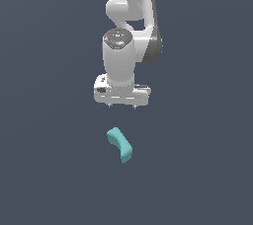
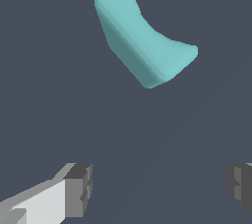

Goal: Pick up the object and move it to a goal position.

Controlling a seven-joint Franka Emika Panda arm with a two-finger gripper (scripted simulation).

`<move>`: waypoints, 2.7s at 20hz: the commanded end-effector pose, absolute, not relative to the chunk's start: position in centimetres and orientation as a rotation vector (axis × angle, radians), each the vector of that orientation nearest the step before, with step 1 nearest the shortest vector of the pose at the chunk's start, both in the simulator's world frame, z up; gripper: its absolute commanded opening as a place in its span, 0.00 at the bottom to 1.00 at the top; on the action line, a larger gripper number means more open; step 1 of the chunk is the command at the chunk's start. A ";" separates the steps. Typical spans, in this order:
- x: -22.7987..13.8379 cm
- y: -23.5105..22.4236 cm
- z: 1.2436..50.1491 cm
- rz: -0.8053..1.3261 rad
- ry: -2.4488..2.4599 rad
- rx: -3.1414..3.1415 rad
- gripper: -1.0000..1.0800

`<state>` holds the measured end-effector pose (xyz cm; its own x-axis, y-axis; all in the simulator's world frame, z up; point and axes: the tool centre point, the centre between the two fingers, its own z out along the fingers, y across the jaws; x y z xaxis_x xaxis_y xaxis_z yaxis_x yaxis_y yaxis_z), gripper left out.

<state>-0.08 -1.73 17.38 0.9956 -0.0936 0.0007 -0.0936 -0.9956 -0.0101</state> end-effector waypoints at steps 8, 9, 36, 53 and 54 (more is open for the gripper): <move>0.4 1.0 18.4 -0.009 0.051 -3.131 0.96; 0.4 1.3 18.5 -0.010 0.043 -3.131 0.96; 7.5 -0.5 16.7 -0.003 -0.533 -3.096 0.96; 11.8 -2.7 14.7 0.000 -0.937 -2.999 0.96; 11.9 -2.7 14.6 0.000 -0.943 -2.997 0.96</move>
